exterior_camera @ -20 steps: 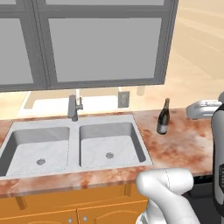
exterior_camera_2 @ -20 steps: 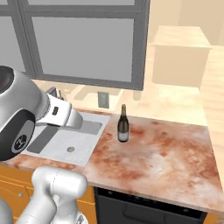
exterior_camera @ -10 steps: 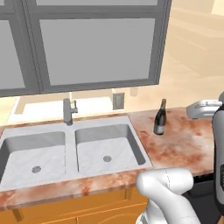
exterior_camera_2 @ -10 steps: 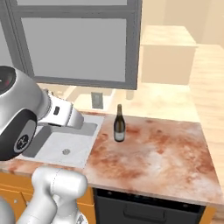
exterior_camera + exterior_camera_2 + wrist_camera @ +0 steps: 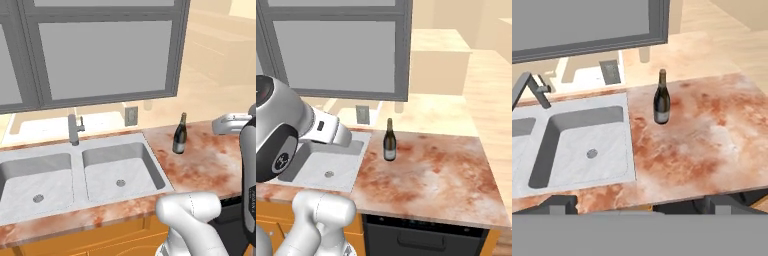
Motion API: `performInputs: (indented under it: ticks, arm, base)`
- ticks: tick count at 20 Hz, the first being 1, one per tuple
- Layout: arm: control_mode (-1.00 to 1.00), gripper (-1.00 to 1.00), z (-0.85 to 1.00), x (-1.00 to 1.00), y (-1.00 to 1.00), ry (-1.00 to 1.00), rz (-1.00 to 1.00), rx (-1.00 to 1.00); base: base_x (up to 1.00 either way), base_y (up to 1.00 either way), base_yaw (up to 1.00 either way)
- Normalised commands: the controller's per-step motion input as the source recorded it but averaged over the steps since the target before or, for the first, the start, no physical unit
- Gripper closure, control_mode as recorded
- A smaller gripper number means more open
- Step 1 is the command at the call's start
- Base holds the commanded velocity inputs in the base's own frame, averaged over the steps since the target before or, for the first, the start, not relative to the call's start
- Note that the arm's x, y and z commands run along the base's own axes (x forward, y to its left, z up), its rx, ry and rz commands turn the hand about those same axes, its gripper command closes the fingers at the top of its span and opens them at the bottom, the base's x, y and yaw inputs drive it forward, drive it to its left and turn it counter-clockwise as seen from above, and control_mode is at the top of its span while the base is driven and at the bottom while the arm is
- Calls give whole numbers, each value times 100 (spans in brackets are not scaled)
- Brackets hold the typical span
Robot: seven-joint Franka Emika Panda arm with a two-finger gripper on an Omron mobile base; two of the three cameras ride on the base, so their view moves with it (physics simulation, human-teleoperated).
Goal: Move the drinks to the dining counter.
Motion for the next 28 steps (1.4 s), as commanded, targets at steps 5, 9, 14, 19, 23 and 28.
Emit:
performInputs:
  ticks: [5,9,14,19,23,28]
  arm:
    - [-100,-100,-1,13,-8,-13,7,0]
    - [-100,-100,-11,5,-23,-19,23,0]
    - [-100,-100,-12,9,-27,-13,38,0]
    - [-100,-100,-12,13,-27,-11,32,-1]
    - [-100,-100,-33,25,-18,-12,28,0]
    - [-100,-100,-40,28,-14,-19,24,-2]
  base:
    - [0,0,0]
    - [0,0,0]
    - [0,0,0]
    - [0,0,0]
    - [0,0,0]
    - [0,0,0]
